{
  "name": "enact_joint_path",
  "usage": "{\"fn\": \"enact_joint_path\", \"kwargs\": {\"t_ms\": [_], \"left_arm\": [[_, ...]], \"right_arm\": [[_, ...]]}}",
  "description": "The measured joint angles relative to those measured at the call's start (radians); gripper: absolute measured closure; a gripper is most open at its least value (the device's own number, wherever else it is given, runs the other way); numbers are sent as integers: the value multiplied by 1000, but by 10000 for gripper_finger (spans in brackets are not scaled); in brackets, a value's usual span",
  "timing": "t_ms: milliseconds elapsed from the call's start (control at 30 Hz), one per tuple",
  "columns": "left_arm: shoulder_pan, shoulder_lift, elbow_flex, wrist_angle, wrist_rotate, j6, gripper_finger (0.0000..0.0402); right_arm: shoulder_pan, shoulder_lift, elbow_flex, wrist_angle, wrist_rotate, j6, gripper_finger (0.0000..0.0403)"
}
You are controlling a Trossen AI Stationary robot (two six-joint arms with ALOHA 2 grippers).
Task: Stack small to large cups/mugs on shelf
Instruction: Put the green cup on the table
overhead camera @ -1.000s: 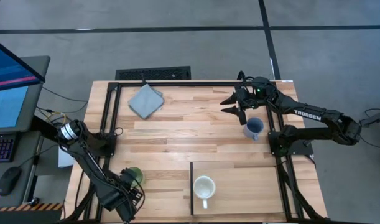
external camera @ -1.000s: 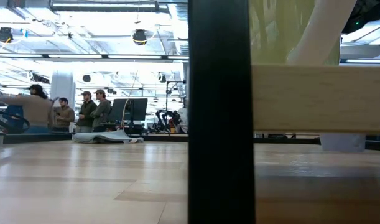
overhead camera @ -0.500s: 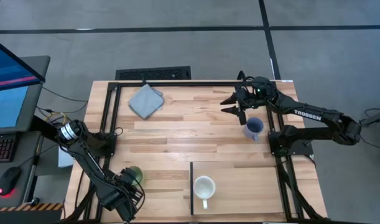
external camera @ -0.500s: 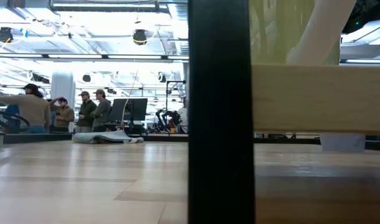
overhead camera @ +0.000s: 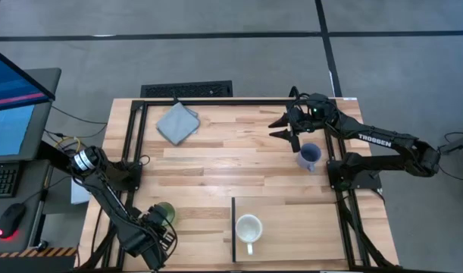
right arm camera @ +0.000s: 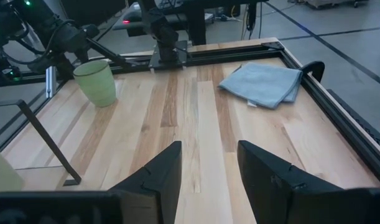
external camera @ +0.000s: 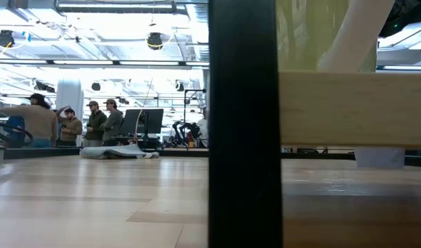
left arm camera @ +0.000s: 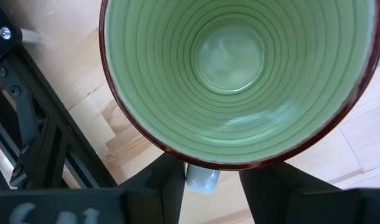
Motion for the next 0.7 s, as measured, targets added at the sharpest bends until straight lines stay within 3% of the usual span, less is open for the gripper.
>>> {"fn": "enact_joint_path", "kwargs": {"t_ms": [500,700], "left_arm": [[0,0,0,-7,-5,54,332],[2,0,0,-10,-55,57,350]], "right_arm": [[0,0,0,-19,0,0,225],[0,0,0,-19,0,0,225]]}}
